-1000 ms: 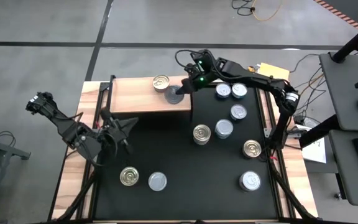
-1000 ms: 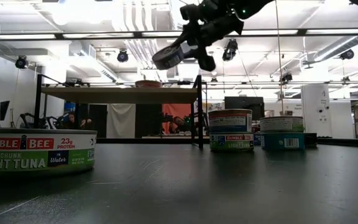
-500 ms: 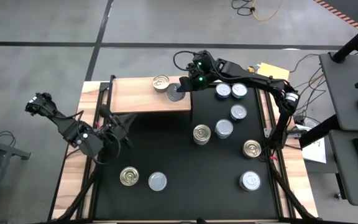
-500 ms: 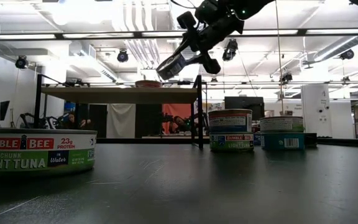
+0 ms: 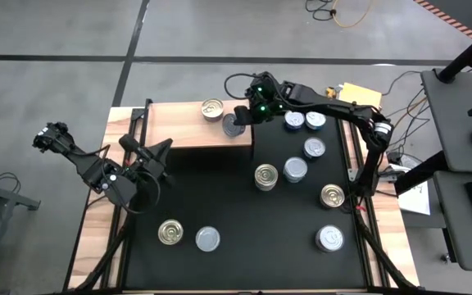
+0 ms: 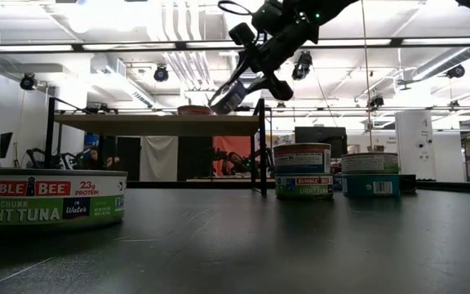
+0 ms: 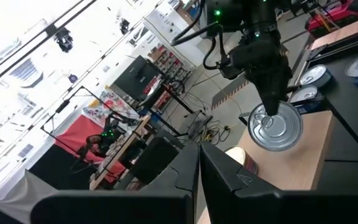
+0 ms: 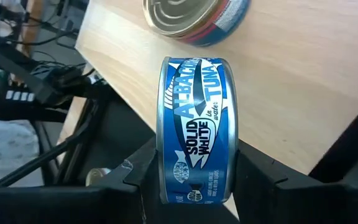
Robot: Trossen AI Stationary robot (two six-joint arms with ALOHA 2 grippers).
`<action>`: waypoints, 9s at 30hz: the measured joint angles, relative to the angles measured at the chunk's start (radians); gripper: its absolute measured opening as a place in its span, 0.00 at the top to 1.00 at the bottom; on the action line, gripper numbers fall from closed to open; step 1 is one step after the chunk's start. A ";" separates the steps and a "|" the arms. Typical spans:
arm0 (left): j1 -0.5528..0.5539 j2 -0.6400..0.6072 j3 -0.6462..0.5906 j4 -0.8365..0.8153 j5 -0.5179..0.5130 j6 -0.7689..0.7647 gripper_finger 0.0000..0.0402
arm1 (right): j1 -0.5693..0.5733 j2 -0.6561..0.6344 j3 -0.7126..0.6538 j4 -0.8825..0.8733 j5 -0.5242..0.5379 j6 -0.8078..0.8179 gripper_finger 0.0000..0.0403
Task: Stack canned seafood by type on shelf
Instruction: Put the blue tuna can on the shelf
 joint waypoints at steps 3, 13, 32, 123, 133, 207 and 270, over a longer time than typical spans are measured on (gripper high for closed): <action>0.000 0.000 0.000 0.000 0.001 -0.005 1.00 | 0.000 0.000 0.000 0.001 -0.002 -0.002 0.64; 0.000 0.000 0.000 0.000 0.002 -0.007 1.00 | 0.015 0.000 0.000 -0.049 0.013 -0.035 0.64; 0.000 0.000 0.000 0.000 0.002 -0.007 1.00 | 0.016 0.000 0.000 -0.048 0.048 -0.061 0.61; 0.000 0.000 0.000 -0.007 0.021 -0.019 1.00 | 0.036 0.000 0.000 -0.015 0.048 0.002 0.34; 0.000 0.000 0.000 -0.007 0.021 -0.023 1.00 | 0.012 -0.004 0.000 -0.028 0.047 -0.018 0.36; 0.592 0.351 -0.208 0.490 1.009 -0.095 1.00 | 0.143 -0.083 -0.083 0.146 0.459 -0.830 0.97; 0.711 0.472 -0.138 0.453 0.882 -0.079 1.00 | 0.177 -0.013 -0.084 -0.014 0.496 -0.718 0.97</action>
